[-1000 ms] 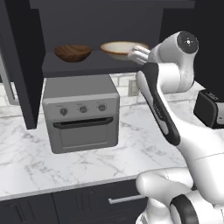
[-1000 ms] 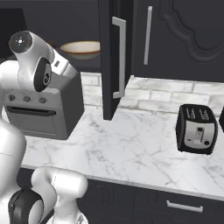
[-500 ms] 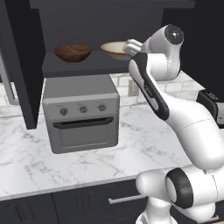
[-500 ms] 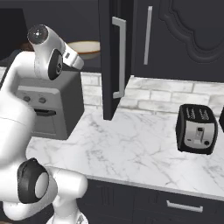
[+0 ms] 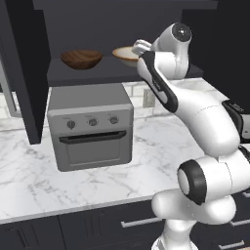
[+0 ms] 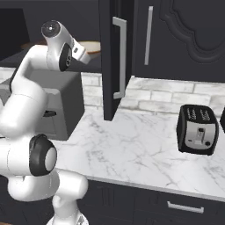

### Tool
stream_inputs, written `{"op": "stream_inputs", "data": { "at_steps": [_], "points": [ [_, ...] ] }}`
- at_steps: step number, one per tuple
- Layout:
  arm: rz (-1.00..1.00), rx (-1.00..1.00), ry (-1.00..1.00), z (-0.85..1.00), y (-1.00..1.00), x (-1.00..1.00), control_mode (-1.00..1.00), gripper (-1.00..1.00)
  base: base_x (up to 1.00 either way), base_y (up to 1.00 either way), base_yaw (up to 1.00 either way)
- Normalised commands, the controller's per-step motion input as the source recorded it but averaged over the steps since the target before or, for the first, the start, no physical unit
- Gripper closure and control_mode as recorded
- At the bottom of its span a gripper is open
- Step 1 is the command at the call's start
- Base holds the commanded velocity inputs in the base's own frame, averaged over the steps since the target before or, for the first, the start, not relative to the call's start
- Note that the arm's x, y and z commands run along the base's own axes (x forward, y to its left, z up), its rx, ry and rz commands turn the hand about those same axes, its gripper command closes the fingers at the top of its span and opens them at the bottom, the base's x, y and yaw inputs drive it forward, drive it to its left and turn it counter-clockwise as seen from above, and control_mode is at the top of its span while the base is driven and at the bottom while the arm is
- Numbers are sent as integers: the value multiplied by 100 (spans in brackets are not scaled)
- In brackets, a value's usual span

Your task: Take the smaller bowl and place it next to the appetizer plate on the dining counter , and place the larger bowl next to the plate with cooked food.

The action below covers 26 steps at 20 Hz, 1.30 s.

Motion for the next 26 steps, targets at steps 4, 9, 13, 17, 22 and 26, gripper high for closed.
{"op": "stream_inputs", "data": {
  "at_steps": [4,9,13,17,22,26],
  "points": [
    [0,0,0,0,0,48,-100,-100,0,0,0],
    [-11,0,0,-10,-1,25,-100,-100,0,0,0],
    [-18,0,0,-16,0,21,-100,-100,0,0,0],
    [-15,0,0,-3,0,22,-100,-100,0,0,0],
    [-11,0,0,-1,0,38,-100,-100,0,0,0],
    [-10,0,0,-3,0,34,-100,-100,0,0,0]
  ]
}}
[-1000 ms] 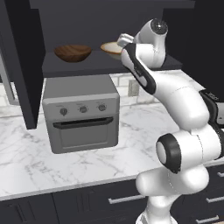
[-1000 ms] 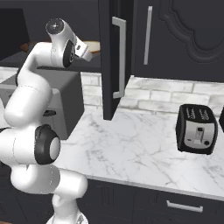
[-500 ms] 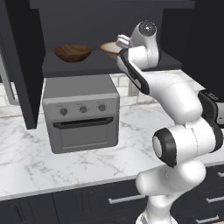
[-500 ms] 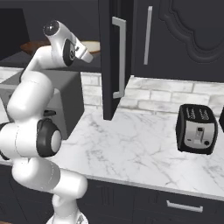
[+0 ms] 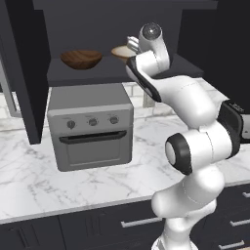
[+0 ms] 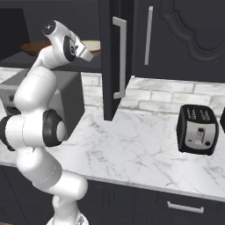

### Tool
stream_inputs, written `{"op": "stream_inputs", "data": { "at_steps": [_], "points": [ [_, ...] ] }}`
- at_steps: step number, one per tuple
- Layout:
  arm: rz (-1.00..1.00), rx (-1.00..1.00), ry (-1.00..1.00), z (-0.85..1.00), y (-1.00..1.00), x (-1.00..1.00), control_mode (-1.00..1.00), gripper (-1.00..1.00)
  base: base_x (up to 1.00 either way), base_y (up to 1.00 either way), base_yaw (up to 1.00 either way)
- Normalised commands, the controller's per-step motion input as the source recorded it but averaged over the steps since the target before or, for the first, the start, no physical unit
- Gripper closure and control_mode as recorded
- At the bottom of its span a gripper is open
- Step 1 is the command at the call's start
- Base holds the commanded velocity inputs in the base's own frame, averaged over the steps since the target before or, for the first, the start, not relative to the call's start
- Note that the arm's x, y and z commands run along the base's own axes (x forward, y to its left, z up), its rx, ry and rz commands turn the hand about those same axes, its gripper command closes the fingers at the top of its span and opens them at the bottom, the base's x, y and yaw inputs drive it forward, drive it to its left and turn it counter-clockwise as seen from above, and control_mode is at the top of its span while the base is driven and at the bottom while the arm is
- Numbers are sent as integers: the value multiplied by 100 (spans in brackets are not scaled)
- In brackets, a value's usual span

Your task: Take the smaller bowl and place it next to the appetizer plate on the dining counter , and place the larger bowl next to the plate with cooked food.

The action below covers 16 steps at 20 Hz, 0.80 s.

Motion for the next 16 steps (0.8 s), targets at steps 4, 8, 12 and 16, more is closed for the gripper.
{"op": "stream_inputs", "data": {
  "at_steps": [4,8,12,16],
  "points": [
    [-5,0,0,0,0,12,-100,-100,0,0,0],
    [0,0,0,0,0,0,-100,100,0,0,0],
    [0,0,0,0,0,0,-100,100,0,0,0],
    [0,0,-1,-1,0,0,-100,100,0,0,0]
  ]
}}
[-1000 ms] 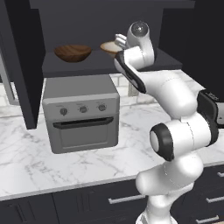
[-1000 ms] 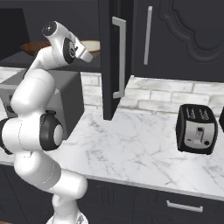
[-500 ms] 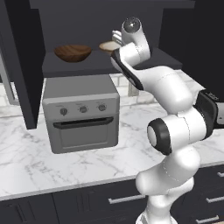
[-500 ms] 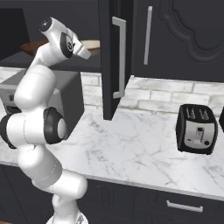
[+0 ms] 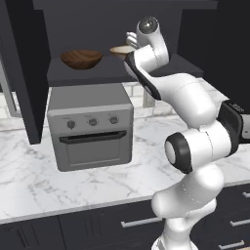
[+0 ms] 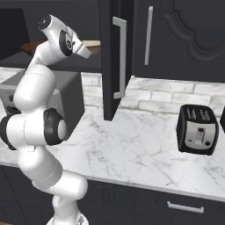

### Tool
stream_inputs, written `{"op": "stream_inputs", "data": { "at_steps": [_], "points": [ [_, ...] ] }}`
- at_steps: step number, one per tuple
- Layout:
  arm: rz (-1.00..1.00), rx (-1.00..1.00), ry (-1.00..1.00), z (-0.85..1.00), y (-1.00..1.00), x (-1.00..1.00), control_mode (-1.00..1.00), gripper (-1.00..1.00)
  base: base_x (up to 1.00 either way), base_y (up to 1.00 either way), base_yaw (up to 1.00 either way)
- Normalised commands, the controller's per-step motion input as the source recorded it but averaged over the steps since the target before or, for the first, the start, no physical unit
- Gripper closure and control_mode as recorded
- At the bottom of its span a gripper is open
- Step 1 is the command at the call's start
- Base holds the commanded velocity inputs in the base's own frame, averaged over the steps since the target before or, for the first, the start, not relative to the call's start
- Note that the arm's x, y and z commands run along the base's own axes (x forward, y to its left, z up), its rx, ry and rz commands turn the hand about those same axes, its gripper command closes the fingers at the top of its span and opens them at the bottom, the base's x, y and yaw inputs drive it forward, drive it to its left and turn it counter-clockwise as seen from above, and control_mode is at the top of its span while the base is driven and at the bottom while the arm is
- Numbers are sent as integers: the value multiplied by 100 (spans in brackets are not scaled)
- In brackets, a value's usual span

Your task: Take the smaller bowl and place it next to the appetizer plate on the dining counter , and place the larger bowl next to the plate with cooked food.

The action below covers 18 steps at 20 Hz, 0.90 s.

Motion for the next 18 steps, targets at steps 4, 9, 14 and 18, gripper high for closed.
{"op": "stream_inputs", "data": {
  "at_steps": [4,9,14,18],
  "points": [
    [3,0,-8,-16,27,-34,-100,100,0,0,0],
    [12,-2,-14,-11,35,-97,-100,100,0,0,0],
    [11,15,-21,12,-14,-100,-100,100,0,0,0],
    [8,12,-17,21,-49,-100,-100,100,0,0,0]
  ]
}}
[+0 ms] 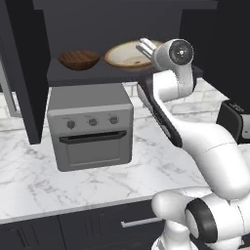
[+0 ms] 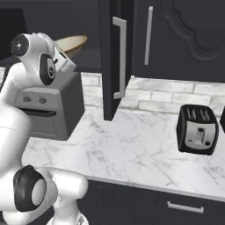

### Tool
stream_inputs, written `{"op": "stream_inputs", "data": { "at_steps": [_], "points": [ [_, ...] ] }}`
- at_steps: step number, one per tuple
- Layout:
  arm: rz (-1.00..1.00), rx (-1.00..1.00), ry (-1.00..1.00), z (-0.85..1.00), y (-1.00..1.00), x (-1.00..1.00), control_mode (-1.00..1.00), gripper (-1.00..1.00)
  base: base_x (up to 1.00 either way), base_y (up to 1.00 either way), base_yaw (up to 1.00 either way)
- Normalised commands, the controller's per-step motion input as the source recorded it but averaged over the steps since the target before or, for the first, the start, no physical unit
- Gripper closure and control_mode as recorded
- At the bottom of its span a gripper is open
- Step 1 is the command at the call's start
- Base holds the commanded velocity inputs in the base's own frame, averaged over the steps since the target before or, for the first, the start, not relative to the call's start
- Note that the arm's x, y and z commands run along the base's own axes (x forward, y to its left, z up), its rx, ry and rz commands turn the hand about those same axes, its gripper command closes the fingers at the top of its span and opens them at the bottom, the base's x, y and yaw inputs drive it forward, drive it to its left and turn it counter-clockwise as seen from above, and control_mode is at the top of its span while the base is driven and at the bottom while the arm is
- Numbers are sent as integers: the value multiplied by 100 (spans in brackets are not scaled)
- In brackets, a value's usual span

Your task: Take the smaller bowl and place it next to the appetizer plate on the dining counter , and place the larger bowl next to the plate with cooked food.

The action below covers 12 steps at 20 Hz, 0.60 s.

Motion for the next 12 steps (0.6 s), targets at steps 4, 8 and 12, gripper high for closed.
{"op": "stream_inputs", "data": {
  "at_steps": [4,8,12],
  "points": [
    [15,7,-5,20,-42,-100,-100,100,0,0,0],
    [23,0,7,1,-2,-99,-100,100,0,0,0],
    [18,-1,8,-2,5,-98,-100,100,0,0,0]
  ]
}}
